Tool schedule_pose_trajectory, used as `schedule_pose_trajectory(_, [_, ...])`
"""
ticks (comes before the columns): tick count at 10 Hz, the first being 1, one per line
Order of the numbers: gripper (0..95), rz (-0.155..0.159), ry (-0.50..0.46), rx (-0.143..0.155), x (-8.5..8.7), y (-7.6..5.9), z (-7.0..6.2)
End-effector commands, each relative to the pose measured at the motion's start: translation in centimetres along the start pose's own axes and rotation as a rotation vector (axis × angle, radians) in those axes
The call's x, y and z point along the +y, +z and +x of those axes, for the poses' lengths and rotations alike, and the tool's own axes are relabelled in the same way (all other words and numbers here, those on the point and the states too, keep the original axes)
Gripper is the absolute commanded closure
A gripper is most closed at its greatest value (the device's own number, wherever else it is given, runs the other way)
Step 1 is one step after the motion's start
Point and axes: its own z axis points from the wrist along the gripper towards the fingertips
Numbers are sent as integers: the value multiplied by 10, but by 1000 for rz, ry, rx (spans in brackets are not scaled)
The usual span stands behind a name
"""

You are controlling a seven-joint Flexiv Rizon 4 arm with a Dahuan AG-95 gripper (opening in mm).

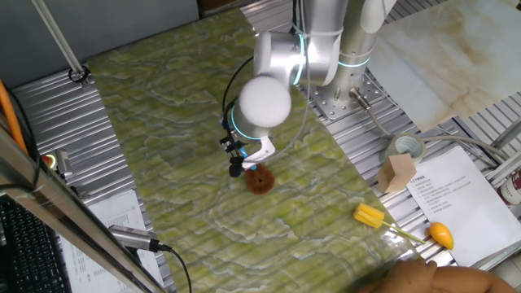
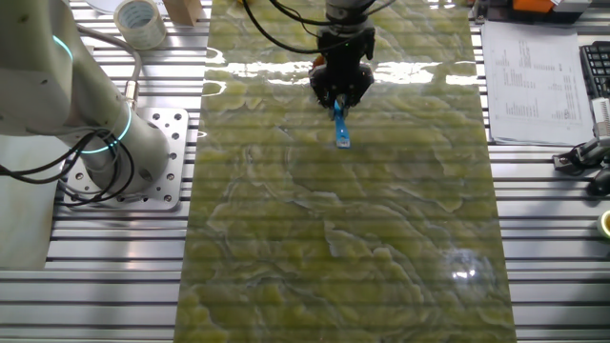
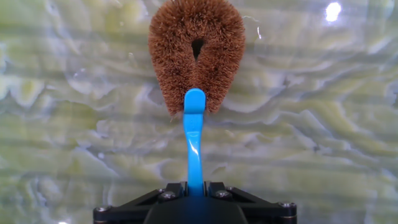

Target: Scrub the table with a brush

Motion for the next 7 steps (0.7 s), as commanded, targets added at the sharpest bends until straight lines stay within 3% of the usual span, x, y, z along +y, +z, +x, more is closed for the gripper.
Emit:
schedule_pose_trajectory(1, [950,17,-17,26,-7,-1,1])
schedule_pose_trajectory(4, [950,59,-55,91,-15,-3,1])
schedule_pose_trajectory(7, [950,68,-70,106,-28,-7,0])
